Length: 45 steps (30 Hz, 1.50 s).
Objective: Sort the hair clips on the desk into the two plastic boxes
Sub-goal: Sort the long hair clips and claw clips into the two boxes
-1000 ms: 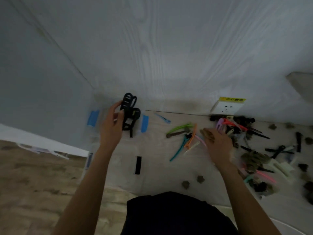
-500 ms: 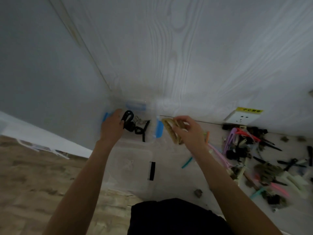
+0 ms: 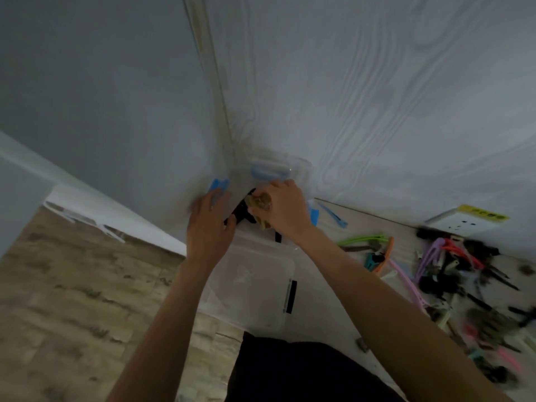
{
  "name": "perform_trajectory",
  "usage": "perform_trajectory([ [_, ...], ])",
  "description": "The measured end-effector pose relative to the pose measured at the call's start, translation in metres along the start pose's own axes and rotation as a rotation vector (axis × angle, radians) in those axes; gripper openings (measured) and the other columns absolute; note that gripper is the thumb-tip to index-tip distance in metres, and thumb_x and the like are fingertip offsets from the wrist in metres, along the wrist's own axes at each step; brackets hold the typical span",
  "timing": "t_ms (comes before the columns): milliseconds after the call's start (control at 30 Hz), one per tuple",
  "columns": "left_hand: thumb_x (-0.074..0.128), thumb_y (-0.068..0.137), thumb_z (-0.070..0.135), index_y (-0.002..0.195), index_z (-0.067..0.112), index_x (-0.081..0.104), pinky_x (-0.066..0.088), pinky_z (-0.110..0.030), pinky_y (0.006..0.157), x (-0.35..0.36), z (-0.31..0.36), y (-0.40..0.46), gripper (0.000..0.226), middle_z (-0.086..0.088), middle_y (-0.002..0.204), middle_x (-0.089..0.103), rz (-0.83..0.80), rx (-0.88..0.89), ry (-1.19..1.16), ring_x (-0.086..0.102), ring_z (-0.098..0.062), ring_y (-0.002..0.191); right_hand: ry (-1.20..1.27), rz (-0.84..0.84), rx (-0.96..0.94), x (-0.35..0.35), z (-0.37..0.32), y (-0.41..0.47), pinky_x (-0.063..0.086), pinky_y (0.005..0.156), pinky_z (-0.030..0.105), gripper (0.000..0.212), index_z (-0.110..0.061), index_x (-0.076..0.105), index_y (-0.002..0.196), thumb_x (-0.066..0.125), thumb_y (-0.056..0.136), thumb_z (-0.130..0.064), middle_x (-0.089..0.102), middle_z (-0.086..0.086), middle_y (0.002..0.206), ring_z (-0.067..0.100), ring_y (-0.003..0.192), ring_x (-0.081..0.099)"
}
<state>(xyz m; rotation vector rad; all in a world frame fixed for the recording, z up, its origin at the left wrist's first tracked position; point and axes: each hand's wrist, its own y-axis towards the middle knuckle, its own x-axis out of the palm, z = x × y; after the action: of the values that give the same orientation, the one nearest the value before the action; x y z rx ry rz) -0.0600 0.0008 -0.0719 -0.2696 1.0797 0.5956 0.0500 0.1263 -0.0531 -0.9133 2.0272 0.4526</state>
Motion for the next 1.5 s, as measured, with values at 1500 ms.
perform_trajectory([
  [1500, 0.059, 0.087, 0.035, 0.137, 0.009, 0.030, 0.042, -0.038, 0.099, 0.239, 0.385, -0.159, 0.063, -0.012, 0.135, 0.044, -0.671, 0.471, -0.074, 0.042, -0.029, 0.124, -0.059, 0.183, 0.873, -0.159, 0.337, -0.392, 0.037, 0.098, 0.041, 0.051, -0.009, 0.034, 0.134, 0.054, 0.091, -0.028, 0.039, 0.014, 0.138, 0.034, 0.127, 0.036],
])
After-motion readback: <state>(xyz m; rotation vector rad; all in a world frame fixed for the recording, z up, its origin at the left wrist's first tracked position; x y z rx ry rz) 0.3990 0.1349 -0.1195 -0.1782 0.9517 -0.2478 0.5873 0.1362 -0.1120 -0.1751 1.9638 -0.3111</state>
